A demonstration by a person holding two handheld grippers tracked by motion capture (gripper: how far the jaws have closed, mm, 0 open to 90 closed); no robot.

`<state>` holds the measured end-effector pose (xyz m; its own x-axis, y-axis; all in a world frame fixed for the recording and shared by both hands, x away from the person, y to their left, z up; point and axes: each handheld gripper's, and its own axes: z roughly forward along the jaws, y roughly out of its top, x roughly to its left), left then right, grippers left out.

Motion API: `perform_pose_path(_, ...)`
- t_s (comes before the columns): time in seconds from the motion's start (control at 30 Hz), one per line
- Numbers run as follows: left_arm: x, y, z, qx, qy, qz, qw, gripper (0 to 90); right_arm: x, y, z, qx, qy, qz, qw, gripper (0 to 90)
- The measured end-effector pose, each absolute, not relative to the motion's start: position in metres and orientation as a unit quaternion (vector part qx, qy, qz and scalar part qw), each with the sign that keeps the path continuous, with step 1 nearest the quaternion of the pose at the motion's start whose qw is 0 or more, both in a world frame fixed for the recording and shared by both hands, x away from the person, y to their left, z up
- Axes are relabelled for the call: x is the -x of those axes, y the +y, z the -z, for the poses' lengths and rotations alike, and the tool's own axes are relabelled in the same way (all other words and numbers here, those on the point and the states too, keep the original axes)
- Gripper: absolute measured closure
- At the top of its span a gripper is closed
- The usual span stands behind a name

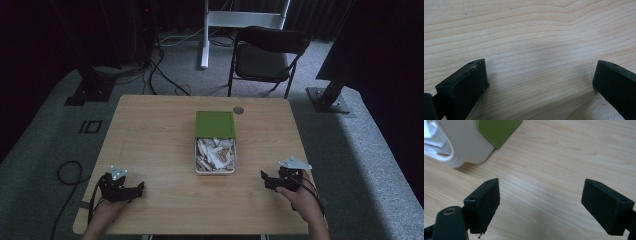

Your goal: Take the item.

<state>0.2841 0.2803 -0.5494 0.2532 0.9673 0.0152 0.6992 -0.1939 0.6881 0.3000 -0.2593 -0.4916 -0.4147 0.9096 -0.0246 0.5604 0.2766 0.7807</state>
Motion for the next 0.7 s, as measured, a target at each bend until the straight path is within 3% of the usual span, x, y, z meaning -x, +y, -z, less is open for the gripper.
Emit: perform_pose_path(0.7,-0.284,0.280,0.549,-0.736,0.566,-0.232,0.289,0.6,-0.305,-0.213,0.443,-0.415,0.767,-0.412,0.263,19.3)
